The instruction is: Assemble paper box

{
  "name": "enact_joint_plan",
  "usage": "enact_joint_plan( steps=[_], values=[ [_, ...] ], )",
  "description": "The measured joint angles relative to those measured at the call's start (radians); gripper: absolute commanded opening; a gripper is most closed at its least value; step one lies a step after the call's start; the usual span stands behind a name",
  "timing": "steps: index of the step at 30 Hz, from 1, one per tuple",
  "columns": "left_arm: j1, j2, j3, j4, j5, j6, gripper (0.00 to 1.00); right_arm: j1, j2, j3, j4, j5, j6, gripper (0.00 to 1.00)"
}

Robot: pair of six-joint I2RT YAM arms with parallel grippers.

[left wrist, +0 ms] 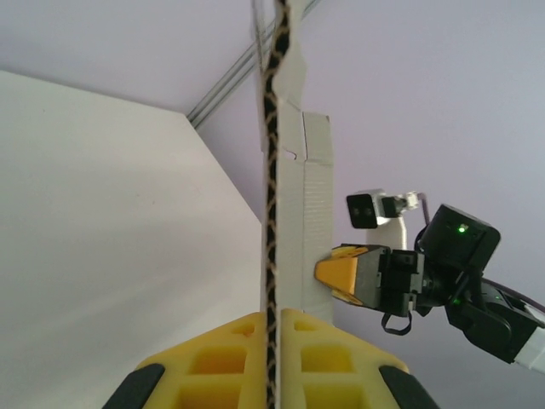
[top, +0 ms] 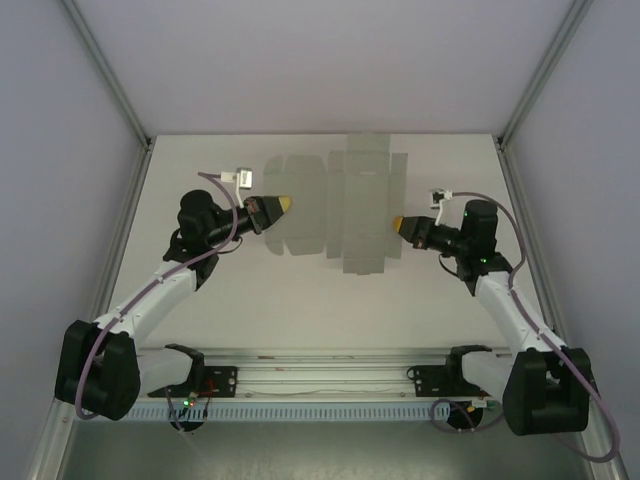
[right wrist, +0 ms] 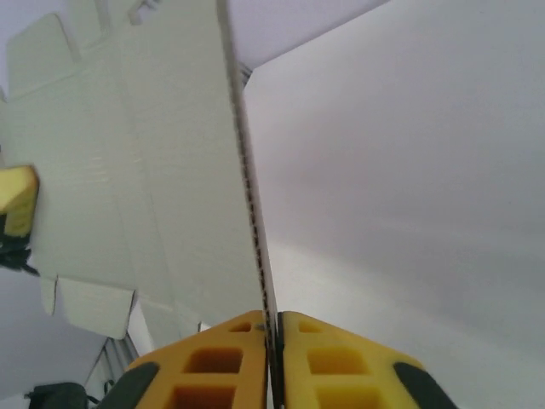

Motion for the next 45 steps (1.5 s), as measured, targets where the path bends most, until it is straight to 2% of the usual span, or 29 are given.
enact_joint_plan(
  steps=[1, 2, 3, 4, 5, 7, 9, 14, 17, 20, 23, 29, 36, 41, 45],
  values=[
    [0.0, 0.0, 0.0, -0.004, -0.002, 0.002, 0.0, 0.0, -0.01, -0.006, 0.005, -0.003, -0.01, 0.0],
    [0.0, 0.0, -0.001, -0.007, -0.003, 0.002, 0.07, 0.0, -0.018, -0.011, 0.006, -0.004, -0.013, 0.0],
    [0.0, 0.0, -0.001, -0.011, -0.007, 0.002, 0.38, 0.0, -0.023, -0.011, 0.005, -0.005, -0.021, 0.0],
    [0.0, 0.0, -0.001, -0.018, -0.019, 0.007, 0.81, 0.0, -0.026, -0.011, 0.005, -0.006, -0.03, 0.0],
    [0.0, 0.0, 0.0, -0.041, -0.042, 0.016, 1.0, 0.0, -0.026, -0.011, 0.001, -0.008, -0.044, 0.0],
    [-0.001, -0.004, 0.006, -0.131, -0.114, 0.046, 1.0, 0.003, -0.022, -0.002, -0.041, -0.001, -0.083, 0.0],
    [-0.001, -0.012, 0.011, -0.261, -0.242, 0.087, 1.0, 0.014, -0.005, 0.023, -0.117, 0.032, -0.148, 0.0],
    [0.0, -0.028, 0.027, -0.557, -0.55, 0.17, 1.0, 0.102, 0.105, 0.117, -0.299, 0.205, -0.323, 0.0],
    [0.0, -0.032, 0.029, -0.639, -0.615, 0.202, 1.0, 0.169, 0.198, 0.177, -0.382, 0.332, -0.426, 0.0],
    [0.0, -0.028, 0.029, -0.652, -0.588, 0.217, 1.0, 0.25, 0.3, 0.252, -0.446, 0.486, -0.53, 0.0],
    [0.0, 0.017, 0.046, -0.624, -0.51, 0.216, 1.0, 0.34, 0.378, 0.316, -0.46, 0.658, -0.639, 0.0],
    [-0.012, 0.163, 0.11, -0.546, -0.357, 0.192, 1.0, 0.496, 0.419, 0.33, -0.349, 0.956, -0.826, 0.0],
    [-0.019, 0.291, 0.281, -0.552, -0.312, 0.186, 1.0, 0.665, 0.426, 0.245, -0.161, 1.176, -1.148, 0.0],
    [-0.037, 0.31, 0.358, -0.565, -0.308, 0.188, 0.99, 0.695, 0.482, 0.241, -0.074, 1.307, -1.3, 0.0],
    [-0.053, 0.362, 0.43, -0.587, -0.287, 0.191, 0.94, 0.703, 0.488, 0.236, -0.034, 1.347, -1.354, 0.0]
  ],
)
